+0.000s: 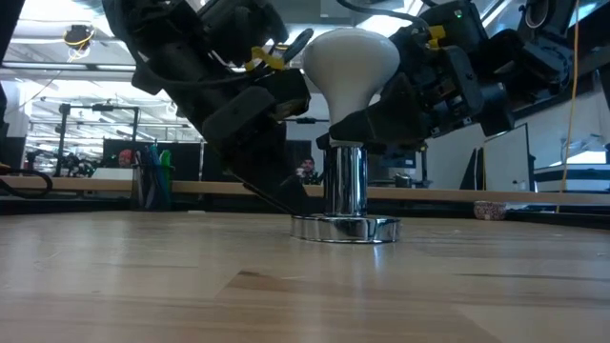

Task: Screw lightbulb
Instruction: Insert the lightbulb into the lamp

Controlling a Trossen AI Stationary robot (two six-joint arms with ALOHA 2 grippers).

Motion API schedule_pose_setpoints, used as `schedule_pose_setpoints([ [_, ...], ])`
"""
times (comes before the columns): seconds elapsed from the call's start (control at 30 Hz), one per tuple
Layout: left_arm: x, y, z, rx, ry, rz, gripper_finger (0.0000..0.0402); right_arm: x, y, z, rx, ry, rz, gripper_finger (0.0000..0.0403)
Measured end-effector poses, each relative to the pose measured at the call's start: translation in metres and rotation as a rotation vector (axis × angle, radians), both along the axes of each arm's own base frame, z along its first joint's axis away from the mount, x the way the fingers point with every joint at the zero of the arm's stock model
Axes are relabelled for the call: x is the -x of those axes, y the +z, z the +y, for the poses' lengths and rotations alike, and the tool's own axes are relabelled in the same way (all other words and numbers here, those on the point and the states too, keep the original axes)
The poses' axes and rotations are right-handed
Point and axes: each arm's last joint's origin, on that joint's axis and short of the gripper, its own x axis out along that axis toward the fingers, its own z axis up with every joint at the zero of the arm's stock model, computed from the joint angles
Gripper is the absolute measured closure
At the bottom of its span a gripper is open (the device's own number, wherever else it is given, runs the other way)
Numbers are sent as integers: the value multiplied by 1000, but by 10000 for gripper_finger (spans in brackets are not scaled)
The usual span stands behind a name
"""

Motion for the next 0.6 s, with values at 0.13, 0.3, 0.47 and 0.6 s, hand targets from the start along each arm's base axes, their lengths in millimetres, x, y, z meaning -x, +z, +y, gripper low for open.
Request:
schedule_pose_setpoints([
  [0.13, 1, -2, 0, 4, 15, 19, 141, 0, 0, 0, 0, 1, -1, 242],
  [0.3, 0, -7, -2, 14, 25, 12, 141, -1, 1, 0, -19, -10, -13, 242],
  [0.47, -1, -9, -2, 13, 26, 8, 141, 0, 0, 1, -54, -94, 21, 245],
  [0.6, -1, -9, -3, 17, 32, -3, 141, 1, 0, 12, -43, -197, 24, 256],
])
